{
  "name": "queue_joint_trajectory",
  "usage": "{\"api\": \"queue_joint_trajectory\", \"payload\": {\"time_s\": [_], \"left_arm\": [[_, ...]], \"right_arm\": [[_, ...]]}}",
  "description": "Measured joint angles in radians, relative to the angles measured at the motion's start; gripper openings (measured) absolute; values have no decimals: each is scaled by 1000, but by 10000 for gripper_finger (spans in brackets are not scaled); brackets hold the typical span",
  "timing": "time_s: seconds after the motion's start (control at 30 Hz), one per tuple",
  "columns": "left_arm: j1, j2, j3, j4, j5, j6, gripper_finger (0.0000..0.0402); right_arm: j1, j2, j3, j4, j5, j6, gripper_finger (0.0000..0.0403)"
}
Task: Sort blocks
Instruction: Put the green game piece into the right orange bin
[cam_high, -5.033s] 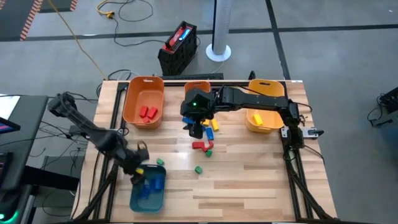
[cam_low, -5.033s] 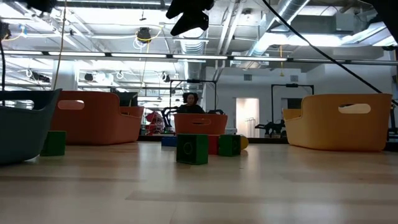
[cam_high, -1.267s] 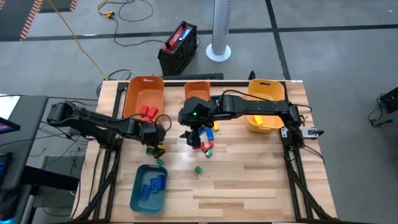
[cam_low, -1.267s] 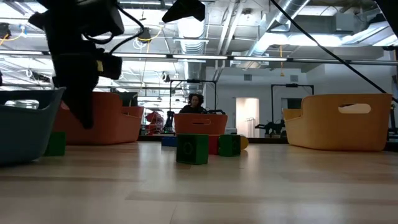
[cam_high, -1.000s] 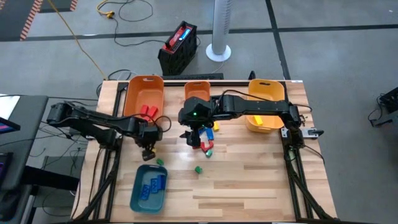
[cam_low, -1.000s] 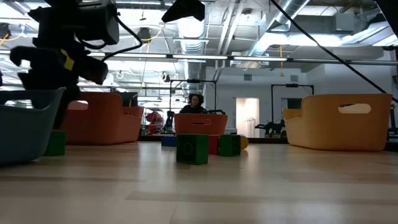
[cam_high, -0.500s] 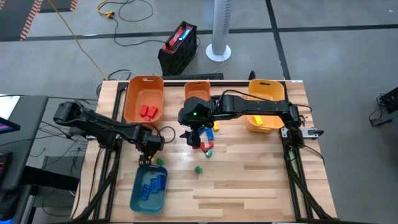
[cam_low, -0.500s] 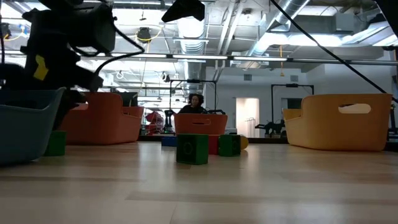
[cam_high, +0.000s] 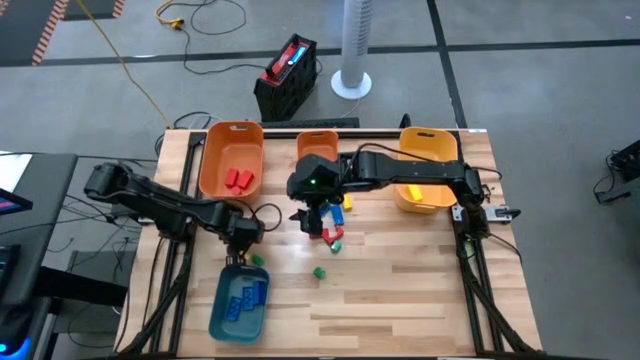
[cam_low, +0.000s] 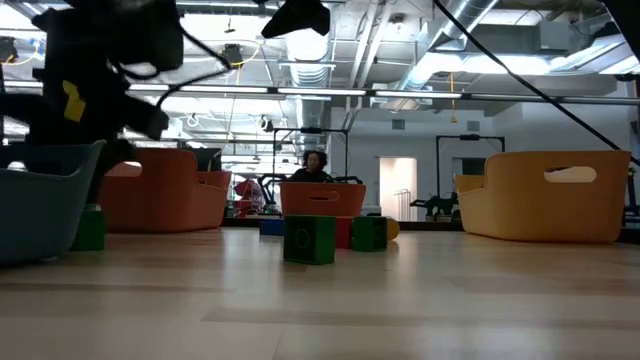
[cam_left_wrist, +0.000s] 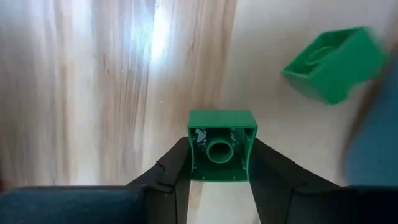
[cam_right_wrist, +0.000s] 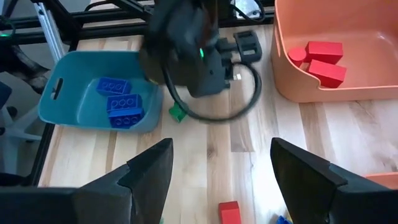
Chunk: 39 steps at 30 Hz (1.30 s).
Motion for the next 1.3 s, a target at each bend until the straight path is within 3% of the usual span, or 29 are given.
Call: {"api": "queue_joint_trajectory", "payload": {"time_s": [0.2,0.37,0.57,0.77,1.07,1.3], "left_arm": [[56,-190,36,-19,10,-101,116],[166,-275,139,40,-35,-33,116],[218,-244,270,69,-325,147,116],[217,-176,348,82,-562,305,126],[216,-107,408,177,-593,368,132],[214,-128,412,268,-614,363,134]], "right_arm": [[-29,-6,0,-69,0,-9,282],[-86,-18,0,-91,-32,-13,282],[-124,-19,-26,46,-139,219,282],[-148,-19,-33,148,-129,380,282],[-158,-19,-33,167,-22,408,282],[-170,-19,-54,195,-19,390,282]]}}
